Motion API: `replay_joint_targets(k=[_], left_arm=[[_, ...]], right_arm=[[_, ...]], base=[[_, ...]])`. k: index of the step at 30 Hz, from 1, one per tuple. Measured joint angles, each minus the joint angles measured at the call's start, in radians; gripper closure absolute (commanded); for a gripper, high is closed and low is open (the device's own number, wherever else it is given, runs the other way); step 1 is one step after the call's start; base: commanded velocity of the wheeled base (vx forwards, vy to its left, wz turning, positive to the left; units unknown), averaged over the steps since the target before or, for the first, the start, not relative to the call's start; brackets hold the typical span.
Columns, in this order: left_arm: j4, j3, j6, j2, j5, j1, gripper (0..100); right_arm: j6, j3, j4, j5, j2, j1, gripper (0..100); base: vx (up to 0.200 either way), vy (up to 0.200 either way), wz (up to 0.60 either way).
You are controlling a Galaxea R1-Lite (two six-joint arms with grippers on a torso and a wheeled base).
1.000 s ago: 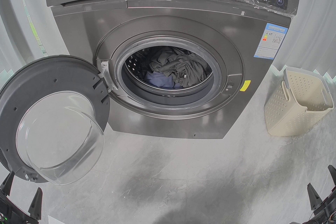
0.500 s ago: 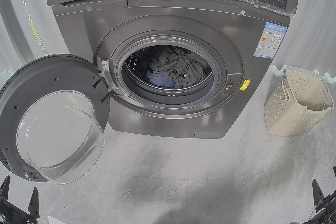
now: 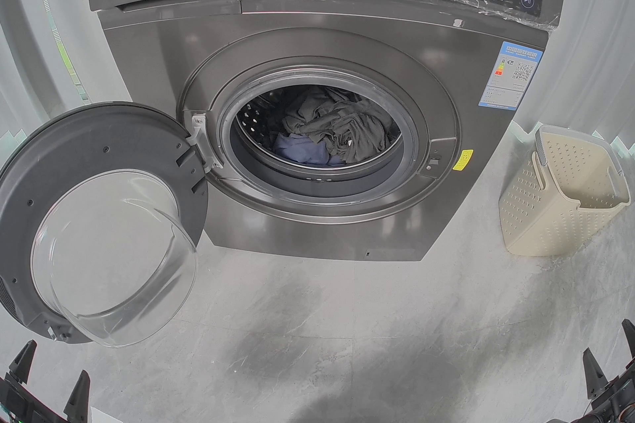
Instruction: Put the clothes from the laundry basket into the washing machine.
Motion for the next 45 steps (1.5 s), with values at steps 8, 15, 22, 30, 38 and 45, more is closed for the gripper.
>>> replay_joint_targets(k=[8, 15, 22, 30, 38, 45], left_arm=[[0.015, 0.0, -0.032, -0.019, 0.054, -0.005, 0], [0.015, 0.0, -0.041, -0.023, 0.054, -0.005, 0], [0.016, 0.0, -0.046, -0.024, 0.057, -0.005, 0], [0.014, 0.0, -0.066, -0.024, 0.067, -0.005, 0], [0.014, 0.0, -0.066, -0.024, 0.067, -0.006, 0], [0.014, 0.0, -0.066, -0.024, 0.067, -0.005, 0]], right_arm=[[0.031, 0.0, 0.016, -0.003, -0.002, -0.001, 0], [0.032, 0.0, 0.014, -0.003, -0.002, -0.001, 0], [0.032, 0.0, 0.012, -0.003, -0.002, -0.001, 0], [0.033, 0.0, 0.012, -0.003, -0.002, -0.001, 0], [0.033, 0.0, 0.012, -0.003, -0.001, -0.001, 0], [0.033, 0.0, 0.012, -0.003, -0.001, -0.001, 0]], base=[[0.0, 0.0, 0.0], [-0.057, 0.0, 0.0], [0.0, 0.171, 0.0], [0.0, 0.2, 0.0], [0.0, 0.025, -0.37], [0.0, 0.0, -0.09]])
